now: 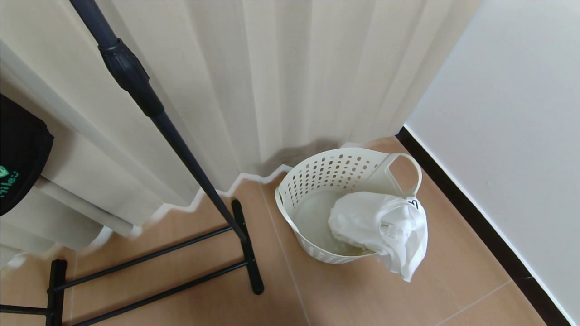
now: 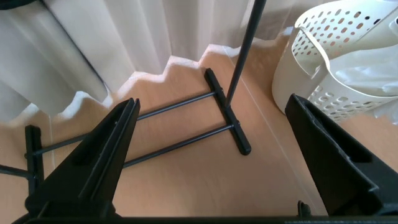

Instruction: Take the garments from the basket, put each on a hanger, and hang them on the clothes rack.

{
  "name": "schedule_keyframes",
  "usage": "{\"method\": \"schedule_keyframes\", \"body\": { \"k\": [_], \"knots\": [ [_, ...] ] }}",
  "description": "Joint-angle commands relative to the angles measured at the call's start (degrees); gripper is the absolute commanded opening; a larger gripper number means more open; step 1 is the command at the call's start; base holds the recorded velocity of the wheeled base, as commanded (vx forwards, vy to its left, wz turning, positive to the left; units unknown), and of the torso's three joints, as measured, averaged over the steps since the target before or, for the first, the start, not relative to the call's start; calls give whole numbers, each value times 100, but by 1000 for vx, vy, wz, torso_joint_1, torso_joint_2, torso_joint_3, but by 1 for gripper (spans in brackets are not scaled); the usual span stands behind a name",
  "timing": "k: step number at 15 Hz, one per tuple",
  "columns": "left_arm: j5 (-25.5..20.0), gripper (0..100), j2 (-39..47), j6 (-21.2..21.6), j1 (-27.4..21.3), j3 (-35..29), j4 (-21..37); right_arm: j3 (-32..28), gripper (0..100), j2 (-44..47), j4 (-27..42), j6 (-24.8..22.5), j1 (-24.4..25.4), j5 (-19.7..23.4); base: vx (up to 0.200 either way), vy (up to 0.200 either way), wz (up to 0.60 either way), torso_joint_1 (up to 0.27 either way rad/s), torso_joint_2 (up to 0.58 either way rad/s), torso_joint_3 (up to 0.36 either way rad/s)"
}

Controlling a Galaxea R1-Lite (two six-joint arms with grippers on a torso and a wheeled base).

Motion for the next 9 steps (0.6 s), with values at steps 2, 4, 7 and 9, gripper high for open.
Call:
{"method": "schedule_keyframes", "body": {
  "k": [2, 4, 7, 9],
  "knots": [
    [0, 100, 9, 6, 2, 1, 1, -24, 100, 24, 32, -42, 8, 14, 0, 0, 0, 2, 5, -188],
    [9, 100, 0, -2, 2, 1, 1, -121, 100, 358, 226, -103, 0, 5, 0, 0, 0, 2, 7, -71],
    [9, 100, 0, -2, 2, 1, 1, -727, 100, 2546, 138, -191, 580, 120, 0, 0, 0, 0, 0, 0],
    [9, 100, 0, -2, 2, 1, 1, -1132, 100, 3944, 129, -1149, 632, 120, 0, 0, 0, 0, 0, 0]
  ]
}}
